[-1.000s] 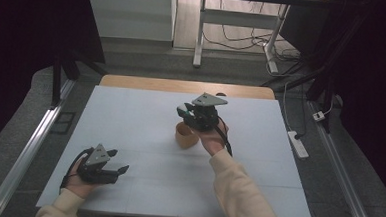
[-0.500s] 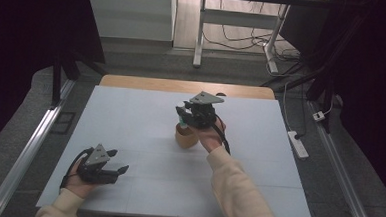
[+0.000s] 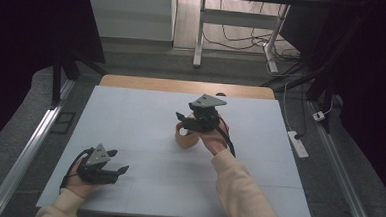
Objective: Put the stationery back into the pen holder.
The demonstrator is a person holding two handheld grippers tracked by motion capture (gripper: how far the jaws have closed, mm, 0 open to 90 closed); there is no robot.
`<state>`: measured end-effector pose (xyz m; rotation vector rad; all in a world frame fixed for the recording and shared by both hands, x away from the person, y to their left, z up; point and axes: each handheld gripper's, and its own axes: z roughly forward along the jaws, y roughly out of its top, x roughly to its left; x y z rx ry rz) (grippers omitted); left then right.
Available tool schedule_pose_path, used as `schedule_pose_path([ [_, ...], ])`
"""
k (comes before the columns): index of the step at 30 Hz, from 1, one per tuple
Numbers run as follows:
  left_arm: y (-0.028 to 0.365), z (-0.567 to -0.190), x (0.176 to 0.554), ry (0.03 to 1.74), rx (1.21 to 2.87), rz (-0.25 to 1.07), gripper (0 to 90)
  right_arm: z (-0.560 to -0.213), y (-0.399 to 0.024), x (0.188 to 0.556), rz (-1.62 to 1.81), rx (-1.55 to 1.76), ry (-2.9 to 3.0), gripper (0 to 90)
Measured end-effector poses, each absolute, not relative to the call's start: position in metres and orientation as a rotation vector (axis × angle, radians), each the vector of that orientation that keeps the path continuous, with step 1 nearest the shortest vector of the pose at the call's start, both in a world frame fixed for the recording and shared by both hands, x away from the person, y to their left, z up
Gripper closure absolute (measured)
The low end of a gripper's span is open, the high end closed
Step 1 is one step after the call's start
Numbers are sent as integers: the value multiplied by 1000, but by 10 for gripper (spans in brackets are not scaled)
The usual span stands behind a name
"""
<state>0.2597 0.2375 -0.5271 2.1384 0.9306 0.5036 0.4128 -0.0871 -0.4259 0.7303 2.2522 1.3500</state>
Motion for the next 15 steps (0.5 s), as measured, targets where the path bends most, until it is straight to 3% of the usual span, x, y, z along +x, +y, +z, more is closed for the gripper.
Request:
schedule_pose_path([
  [15, 238, -527, 260, 937, 2131, 503, 281, -436, -116, 397, 1342, 722, 2287, 405],
])
